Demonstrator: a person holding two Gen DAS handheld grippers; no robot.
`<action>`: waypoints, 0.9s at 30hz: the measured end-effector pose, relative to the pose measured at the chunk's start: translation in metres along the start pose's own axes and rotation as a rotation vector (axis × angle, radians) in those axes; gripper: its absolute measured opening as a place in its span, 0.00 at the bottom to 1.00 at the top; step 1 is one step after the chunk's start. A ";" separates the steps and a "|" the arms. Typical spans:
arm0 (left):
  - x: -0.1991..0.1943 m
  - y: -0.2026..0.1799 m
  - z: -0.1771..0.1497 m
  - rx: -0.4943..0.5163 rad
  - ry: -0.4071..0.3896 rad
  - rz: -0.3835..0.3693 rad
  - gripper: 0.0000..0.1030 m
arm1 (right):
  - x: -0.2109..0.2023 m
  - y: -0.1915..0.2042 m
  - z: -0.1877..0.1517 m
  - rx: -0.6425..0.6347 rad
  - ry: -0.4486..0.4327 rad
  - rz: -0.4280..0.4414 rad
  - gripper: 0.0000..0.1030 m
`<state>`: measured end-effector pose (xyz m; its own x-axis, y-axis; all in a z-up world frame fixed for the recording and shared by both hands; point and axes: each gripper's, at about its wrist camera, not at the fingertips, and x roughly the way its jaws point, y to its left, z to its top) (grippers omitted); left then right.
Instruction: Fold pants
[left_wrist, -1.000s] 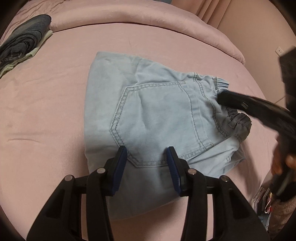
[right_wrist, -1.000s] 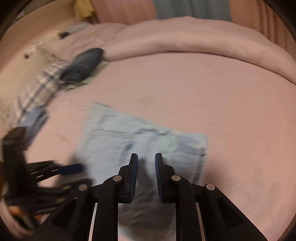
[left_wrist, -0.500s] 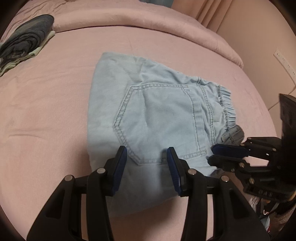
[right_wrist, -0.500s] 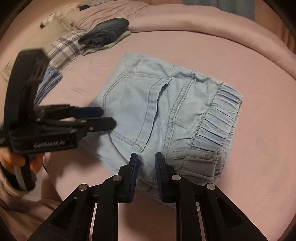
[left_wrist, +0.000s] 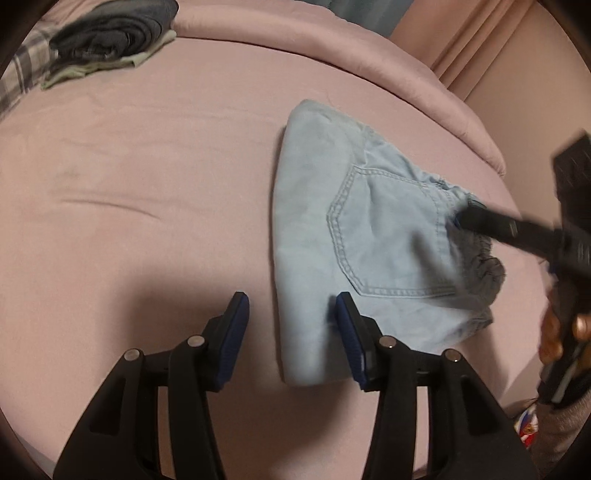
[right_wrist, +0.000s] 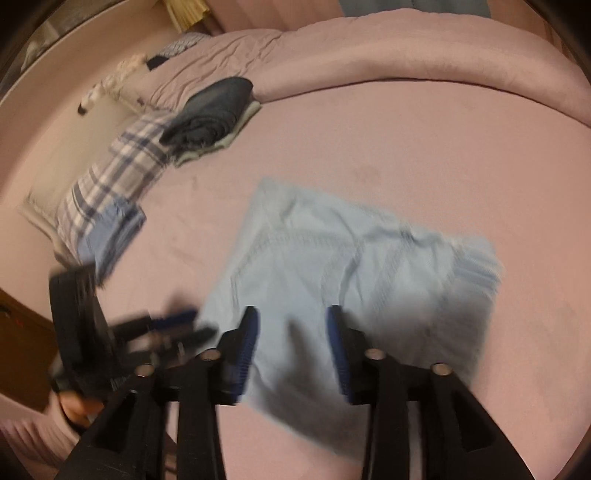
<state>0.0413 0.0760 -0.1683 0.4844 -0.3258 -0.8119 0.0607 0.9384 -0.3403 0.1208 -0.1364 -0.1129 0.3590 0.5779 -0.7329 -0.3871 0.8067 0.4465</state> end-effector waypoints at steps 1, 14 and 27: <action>-0.001 0.000 -0.001 -0.005 0.008 -0.020 0.39 | 0.004 0.001 0.006 0.012 -0.003 0.008 0.57; -0.002 0.000 -0.014 0.034 0.030 -0.053 0.33 | 0.070 0.025 0.077 -0.055 0.041 -0.013 0.53; -0.003 0.002 -0.008 0.069 0.030 -0.048 0.33 | 0.135 0.030 0.085 -0.213 0.208 -0.177 0.45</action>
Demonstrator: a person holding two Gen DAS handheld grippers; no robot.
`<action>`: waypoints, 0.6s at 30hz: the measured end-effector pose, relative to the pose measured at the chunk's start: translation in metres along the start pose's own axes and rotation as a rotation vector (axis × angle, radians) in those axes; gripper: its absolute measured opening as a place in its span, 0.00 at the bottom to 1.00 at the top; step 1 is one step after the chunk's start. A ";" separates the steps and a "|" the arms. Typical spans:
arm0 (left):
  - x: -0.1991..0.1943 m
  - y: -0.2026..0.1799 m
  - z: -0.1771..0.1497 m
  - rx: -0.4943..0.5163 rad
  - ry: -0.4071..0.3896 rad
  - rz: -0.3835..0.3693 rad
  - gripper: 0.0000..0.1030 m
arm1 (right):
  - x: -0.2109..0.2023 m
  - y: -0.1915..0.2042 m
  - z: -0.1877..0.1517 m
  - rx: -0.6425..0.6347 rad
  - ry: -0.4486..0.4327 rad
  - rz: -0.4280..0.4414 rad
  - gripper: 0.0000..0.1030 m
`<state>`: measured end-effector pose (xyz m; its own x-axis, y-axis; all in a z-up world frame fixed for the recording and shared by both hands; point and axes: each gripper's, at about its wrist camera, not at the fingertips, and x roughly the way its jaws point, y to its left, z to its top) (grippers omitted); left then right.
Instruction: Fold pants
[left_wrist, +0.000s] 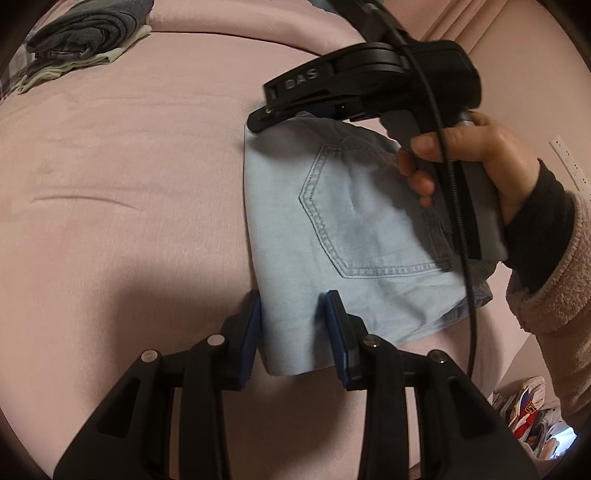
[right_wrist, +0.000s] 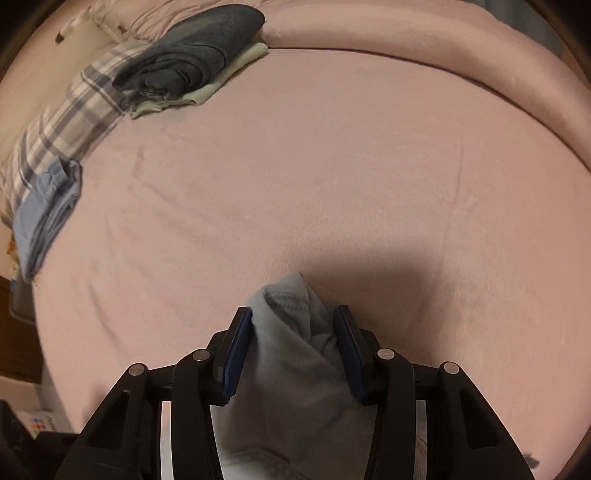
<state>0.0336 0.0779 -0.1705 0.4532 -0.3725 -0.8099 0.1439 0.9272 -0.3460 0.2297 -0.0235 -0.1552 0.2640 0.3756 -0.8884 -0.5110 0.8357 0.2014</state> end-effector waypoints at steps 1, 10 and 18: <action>-0.001 -0.001 -0.001 0.002 -0.001 0.002 0.33 | 0.001 0.001 0.001 -0.004 0.000 -0.011 0.45; -0.003 -0.007 -0.007 0.011 -0.006 0.026 0.34 | -0.056 -0.015 -0.025 0.103 -0.132 0.024 0.47; -0.007 -0.011 -0.010 0.012 -0.006 0.038 0.35 | -0.111 -0.004 -0.105 -0.014 -0.189 -0.091 0.48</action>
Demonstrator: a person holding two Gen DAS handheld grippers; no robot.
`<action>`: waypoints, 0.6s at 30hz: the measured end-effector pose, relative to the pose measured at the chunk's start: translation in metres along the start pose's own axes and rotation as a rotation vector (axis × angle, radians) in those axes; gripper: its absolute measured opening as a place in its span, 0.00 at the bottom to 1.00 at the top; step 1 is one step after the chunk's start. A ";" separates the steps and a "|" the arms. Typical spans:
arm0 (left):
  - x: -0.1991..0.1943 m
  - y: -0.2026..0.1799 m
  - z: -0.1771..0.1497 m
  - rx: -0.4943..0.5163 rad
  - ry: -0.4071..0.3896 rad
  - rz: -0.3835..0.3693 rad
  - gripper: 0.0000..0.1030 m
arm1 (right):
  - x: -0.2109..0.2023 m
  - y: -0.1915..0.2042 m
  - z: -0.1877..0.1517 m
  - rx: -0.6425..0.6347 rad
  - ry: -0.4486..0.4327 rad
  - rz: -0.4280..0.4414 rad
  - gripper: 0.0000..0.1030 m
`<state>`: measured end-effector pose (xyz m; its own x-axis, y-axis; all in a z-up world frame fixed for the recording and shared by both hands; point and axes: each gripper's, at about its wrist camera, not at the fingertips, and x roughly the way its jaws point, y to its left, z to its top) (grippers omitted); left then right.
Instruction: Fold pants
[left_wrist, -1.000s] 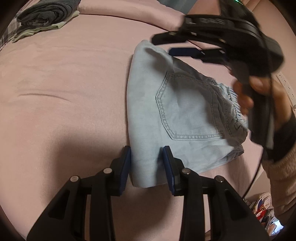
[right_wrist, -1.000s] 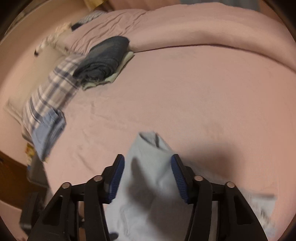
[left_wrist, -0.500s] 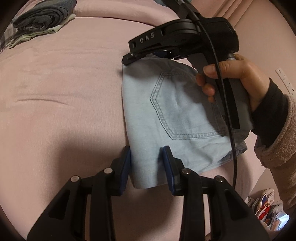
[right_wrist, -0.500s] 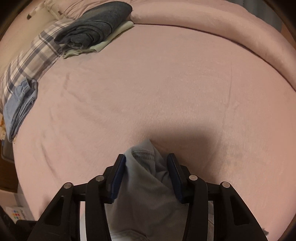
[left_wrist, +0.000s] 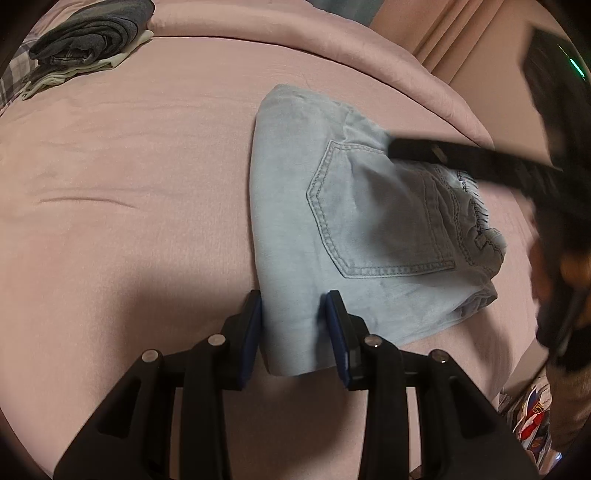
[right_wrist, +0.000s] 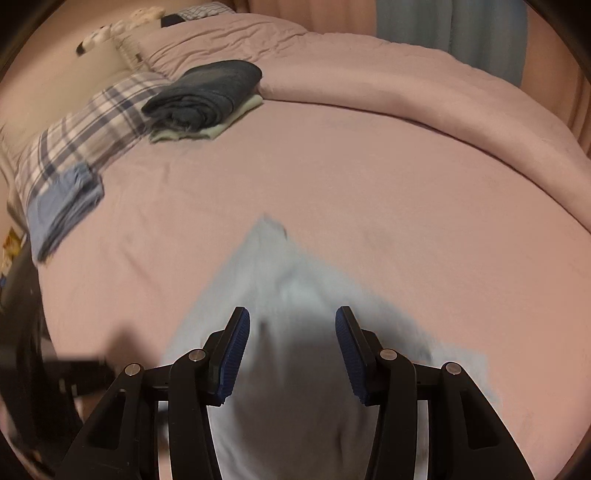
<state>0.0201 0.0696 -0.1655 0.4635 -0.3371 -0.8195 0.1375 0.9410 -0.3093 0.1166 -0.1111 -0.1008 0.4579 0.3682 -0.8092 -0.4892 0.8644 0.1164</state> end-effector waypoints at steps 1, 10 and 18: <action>0.001 0.002 0.001 0.001 0.001 0.002 0.35 | -0.004 0.001 -0.008 0.001 -0.002 -0.003 0.48; 0.003 -0.001 0.011 0.011 0.012 0.031 0.35 | -0.016 0.028 -0.060 -0.100 0.016 -0.058 0.47; 0.010 -0.005 0.011 0.017 0.021 0.071 0.37 | -0.009 0.024 -0.077 -0.080 0.022 -0.093 0.48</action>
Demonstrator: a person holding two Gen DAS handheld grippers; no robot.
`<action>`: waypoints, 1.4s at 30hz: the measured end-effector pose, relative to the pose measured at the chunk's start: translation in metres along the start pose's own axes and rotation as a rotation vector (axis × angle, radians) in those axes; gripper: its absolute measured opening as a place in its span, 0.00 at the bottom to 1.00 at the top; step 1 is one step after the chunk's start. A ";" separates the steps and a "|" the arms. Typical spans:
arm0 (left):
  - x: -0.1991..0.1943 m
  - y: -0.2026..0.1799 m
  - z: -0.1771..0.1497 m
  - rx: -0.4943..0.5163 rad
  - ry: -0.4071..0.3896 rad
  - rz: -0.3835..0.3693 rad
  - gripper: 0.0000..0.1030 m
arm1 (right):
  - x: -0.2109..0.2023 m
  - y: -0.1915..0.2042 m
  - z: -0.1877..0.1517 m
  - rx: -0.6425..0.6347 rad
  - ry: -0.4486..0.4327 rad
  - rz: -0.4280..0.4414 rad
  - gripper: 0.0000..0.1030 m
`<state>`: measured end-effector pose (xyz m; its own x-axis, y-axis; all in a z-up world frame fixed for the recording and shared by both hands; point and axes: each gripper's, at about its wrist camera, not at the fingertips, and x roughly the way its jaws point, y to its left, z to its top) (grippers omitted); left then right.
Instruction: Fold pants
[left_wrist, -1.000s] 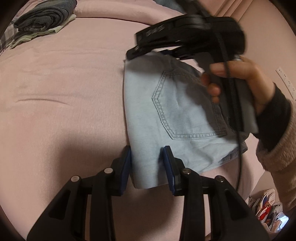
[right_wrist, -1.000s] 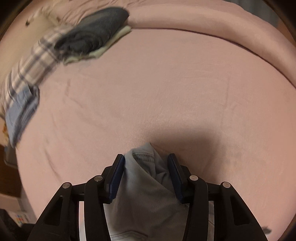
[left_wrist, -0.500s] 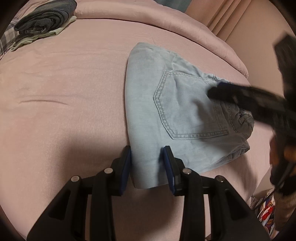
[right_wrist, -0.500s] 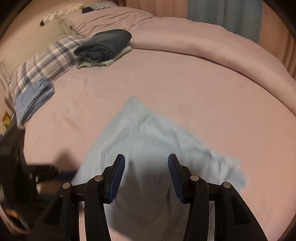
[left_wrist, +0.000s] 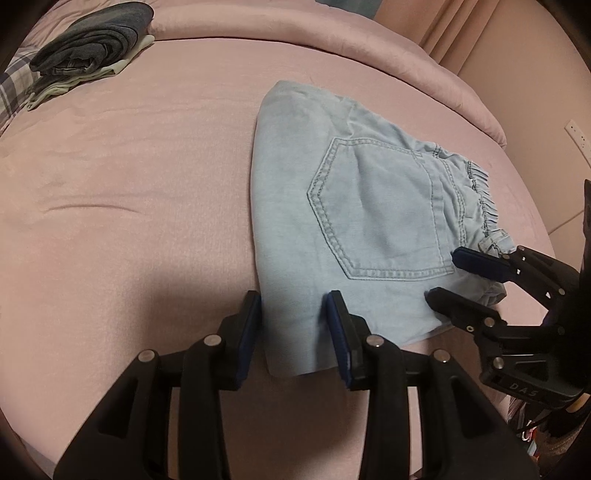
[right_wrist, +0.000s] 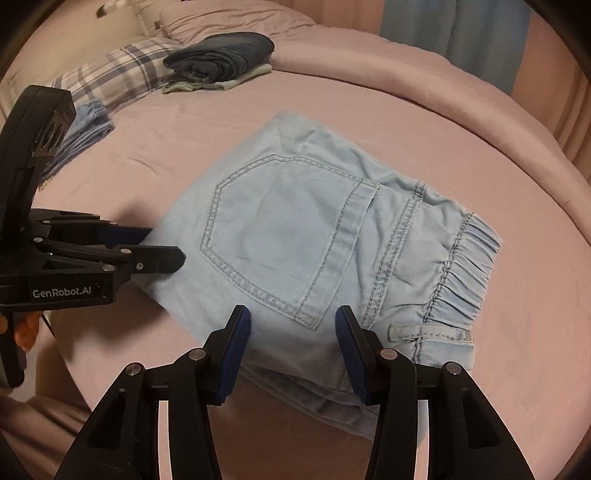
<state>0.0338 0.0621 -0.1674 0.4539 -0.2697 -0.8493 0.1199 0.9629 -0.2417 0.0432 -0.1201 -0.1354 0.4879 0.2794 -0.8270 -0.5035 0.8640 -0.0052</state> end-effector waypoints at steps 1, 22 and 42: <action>-0.001 -0.001 0.000 0.001 0.001 0.008 0.40 | -0.002 -0.002 0.002 0.007 0.003 0.010 0.48; 0.000 -0.009 0.004 0.004 0.013 0.109 0.53 | -0.055 -0.102 -0.030 0.504 -0.169 0.185 0.64; -0.017 -0.010 0.021 -0.012 -0.036 0.103 0.53 | -0.027 -0.124 -0.061 0.669 -0.091 0.321 0.69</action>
<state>0.0431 0.0570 -0.1405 0.4947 -0.1686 -0.8526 0.0606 0.9853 -0.1597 0.0490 -0.2608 -0.1463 0.4619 0.5694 -0.6800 -0.1045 0.7963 0.5958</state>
